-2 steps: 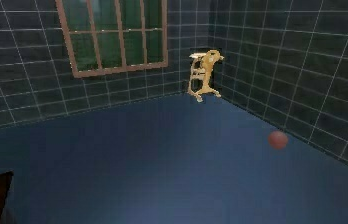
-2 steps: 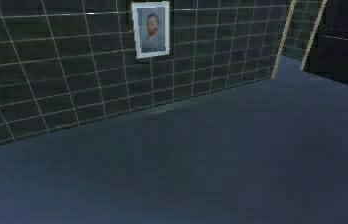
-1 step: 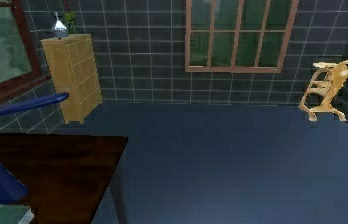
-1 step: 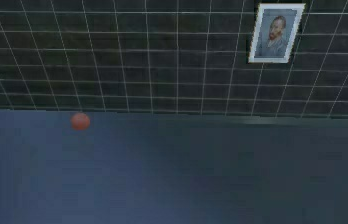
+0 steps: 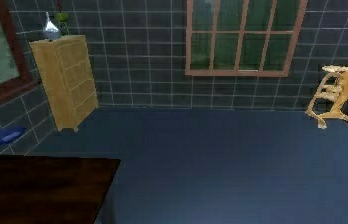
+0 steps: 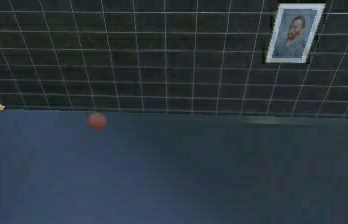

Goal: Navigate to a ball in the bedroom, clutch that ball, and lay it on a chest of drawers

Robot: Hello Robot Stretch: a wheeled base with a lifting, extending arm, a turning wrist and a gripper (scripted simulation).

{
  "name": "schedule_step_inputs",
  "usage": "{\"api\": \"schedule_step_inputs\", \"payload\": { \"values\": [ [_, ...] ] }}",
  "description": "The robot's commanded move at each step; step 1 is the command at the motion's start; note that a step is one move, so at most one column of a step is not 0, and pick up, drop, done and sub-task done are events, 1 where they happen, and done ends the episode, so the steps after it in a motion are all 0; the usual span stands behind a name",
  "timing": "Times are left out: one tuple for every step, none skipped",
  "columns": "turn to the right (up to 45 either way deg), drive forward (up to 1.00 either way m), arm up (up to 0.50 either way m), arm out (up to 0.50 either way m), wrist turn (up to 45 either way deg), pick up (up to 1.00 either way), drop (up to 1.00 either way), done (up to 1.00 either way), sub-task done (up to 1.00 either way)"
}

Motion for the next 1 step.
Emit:
{"api": "schedule_step_inputs", "payload": {
  "values": [
    [45.0,0.00,0.00,0.00,0.0,0.00,0.00,0.00,0.00]
  ]
}}
